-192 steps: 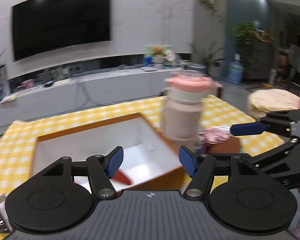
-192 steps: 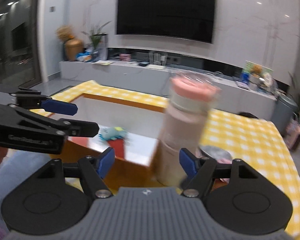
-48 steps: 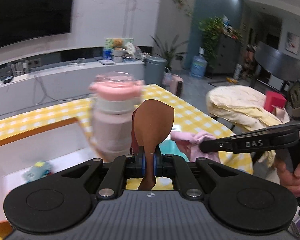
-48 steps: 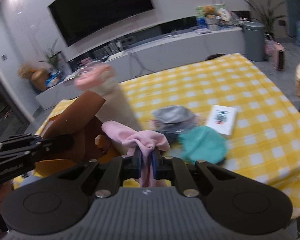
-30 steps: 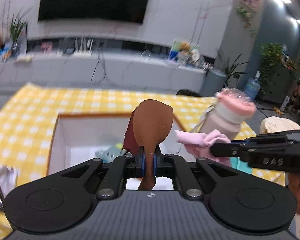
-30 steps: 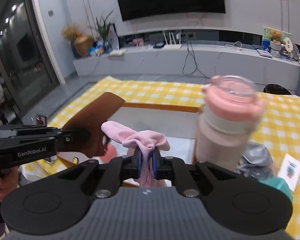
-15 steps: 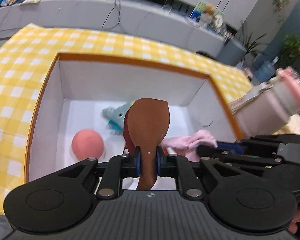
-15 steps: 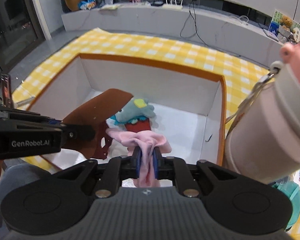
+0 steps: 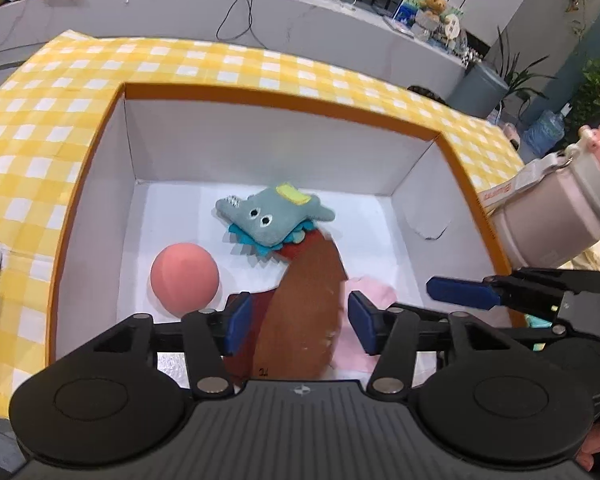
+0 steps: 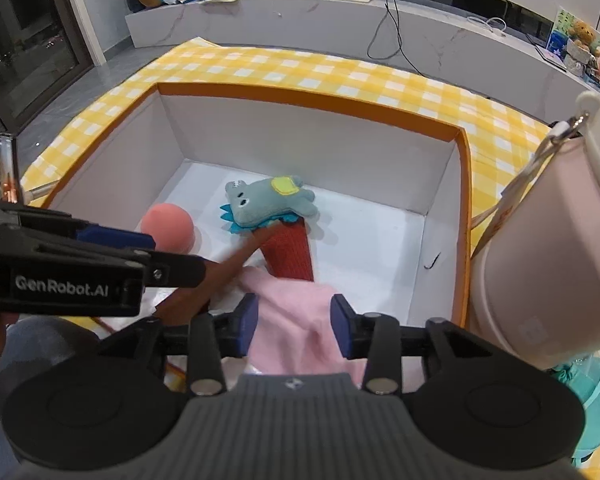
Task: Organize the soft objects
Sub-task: 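Open the left tool to drop the felt while the right tool drops the pink cloth into the box, then move both tools back from the box to the remaining pile, then grasp the grey fabric with the left tool while the right tool grasps the white booklet, then carry the grey fabric with the left tool while the right tool carries the booklet to the box, then open the left tool over the box while the right tool releases the booklet inside, then move both tools back from the box to the remaining pile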
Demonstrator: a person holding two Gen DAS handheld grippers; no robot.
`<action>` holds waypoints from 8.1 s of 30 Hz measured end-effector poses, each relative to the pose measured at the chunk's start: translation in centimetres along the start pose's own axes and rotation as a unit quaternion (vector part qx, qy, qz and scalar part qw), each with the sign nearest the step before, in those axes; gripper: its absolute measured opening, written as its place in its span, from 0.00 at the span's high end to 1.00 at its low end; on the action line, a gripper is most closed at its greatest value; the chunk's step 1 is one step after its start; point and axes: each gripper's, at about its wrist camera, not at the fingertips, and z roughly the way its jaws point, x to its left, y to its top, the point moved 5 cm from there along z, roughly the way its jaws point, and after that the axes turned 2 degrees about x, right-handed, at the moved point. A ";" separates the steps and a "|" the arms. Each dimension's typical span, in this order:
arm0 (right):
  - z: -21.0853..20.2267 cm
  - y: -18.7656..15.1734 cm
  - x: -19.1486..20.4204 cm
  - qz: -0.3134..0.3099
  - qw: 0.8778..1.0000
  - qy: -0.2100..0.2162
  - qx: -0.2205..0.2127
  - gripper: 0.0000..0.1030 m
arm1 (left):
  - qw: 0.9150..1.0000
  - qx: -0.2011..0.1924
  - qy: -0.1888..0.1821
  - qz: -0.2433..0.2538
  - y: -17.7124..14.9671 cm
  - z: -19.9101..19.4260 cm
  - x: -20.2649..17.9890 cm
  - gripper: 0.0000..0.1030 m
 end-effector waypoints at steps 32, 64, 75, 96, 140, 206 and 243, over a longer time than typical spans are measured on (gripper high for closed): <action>-15.3 -10.0 -9.7 0.112 0.981 -0.061 -0.143 0.41 | 0.968 -0.094 -0.092 0.212 -4.1 -6.7 -16.8 0.38; -12.0 -15.7 -28.8 0.244 0.953 -0.146 -0.110 0.38 | 0.914 -0.098 -0.045 0.392 -4.3 5.9 -30.8 0.38; -8.4 -14.3 -30.2 0.228 0.962 -0.132 -0.077 0.44 | 0.906 -0.104 0.043 0.407 -2.7 10.9 -31.4 0.55; -1.5 -11.0 -35.6 0.241 0.962 -0.121 -0.040 0.32 | 0.944 -0.080 0.136 0.288 2.6 18.9 -30.2 0.43; -14.9 -14.7 -32.1 0.251 0.935 -0.189 -0.164 0.97 | 0.949 -0.156 -0.071 0.266 0.0 5.9 -33.6 0.98; 0.8 1.5 0.2 -0.197 0.964 -0.169 -0.064 0.96 | 0.989 -0.090 0.106 0.044 -1.9 -1.4 -0.4 0.93; -12.0 -6.1 -3.2 -0.038 0.975 -0.108 -0.188 0.65 | 0.978 -0.171 0.018 0.114 -3.4 -5.7 -7.4 0.45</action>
